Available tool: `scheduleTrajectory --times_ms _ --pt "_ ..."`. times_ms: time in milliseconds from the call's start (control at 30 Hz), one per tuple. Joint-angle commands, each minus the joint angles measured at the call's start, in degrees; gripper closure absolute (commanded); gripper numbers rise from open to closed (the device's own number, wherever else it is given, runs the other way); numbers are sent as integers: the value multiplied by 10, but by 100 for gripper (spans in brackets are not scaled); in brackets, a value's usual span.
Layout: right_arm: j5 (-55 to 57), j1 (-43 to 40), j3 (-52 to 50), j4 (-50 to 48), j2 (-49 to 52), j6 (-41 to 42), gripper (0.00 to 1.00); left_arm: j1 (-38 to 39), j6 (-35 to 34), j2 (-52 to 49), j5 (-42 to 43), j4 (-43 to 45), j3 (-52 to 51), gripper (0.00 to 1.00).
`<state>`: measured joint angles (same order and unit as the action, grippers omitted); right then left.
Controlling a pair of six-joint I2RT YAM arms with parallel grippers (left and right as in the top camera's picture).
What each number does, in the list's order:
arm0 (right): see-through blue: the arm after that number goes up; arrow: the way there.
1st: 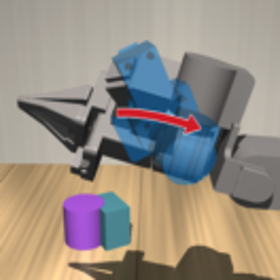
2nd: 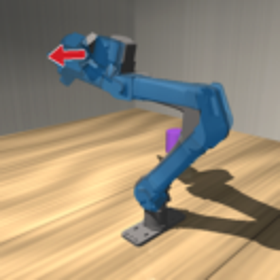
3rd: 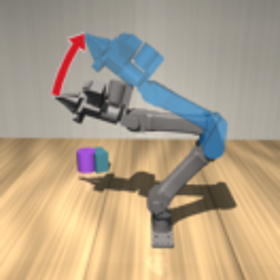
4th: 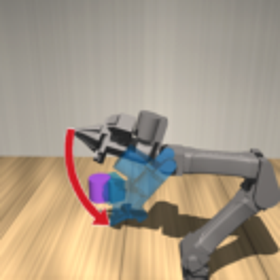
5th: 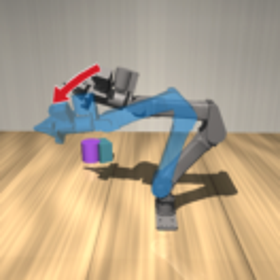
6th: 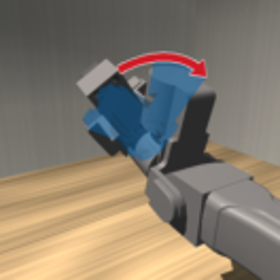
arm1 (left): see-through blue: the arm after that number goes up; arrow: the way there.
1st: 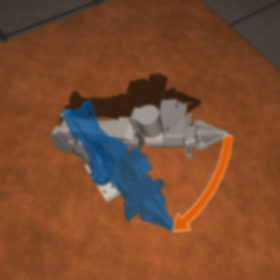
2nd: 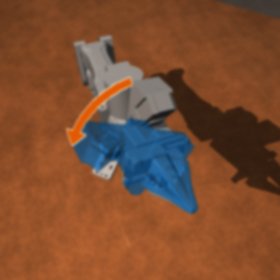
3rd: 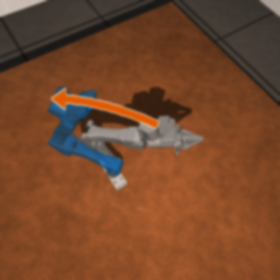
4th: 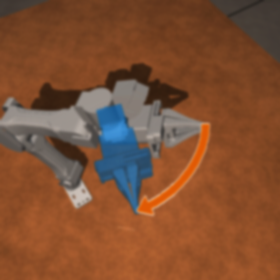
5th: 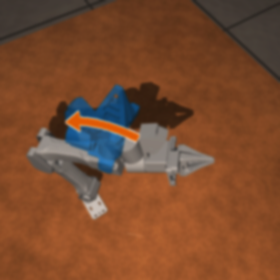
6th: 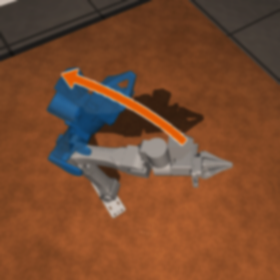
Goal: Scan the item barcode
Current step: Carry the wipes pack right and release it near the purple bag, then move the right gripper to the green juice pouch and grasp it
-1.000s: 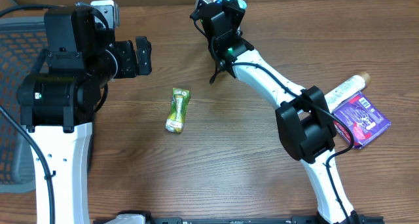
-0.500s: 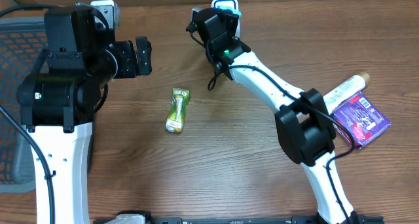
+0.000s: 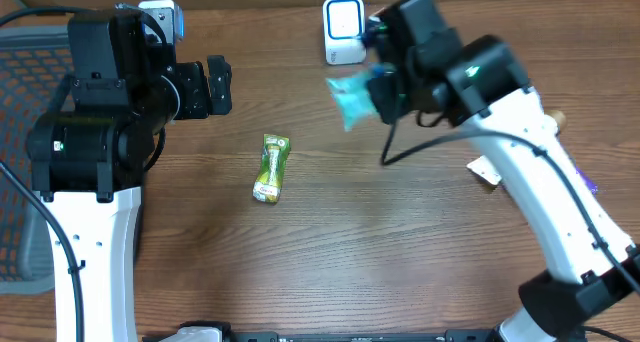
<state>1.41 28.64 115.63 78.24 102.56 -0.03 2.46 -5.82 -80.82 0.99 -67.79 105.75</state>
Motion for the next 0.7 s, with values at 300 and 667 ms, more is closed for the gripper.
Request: scheduleTrajectory --times_ms 300,667 --pt "85 -296 -309 -178 13 252 96 -2 7 -5 -3 1 5 0" --pt "-44 -365 -305 -159 13 158 1 -2 7 -5 -3 1 5 0"
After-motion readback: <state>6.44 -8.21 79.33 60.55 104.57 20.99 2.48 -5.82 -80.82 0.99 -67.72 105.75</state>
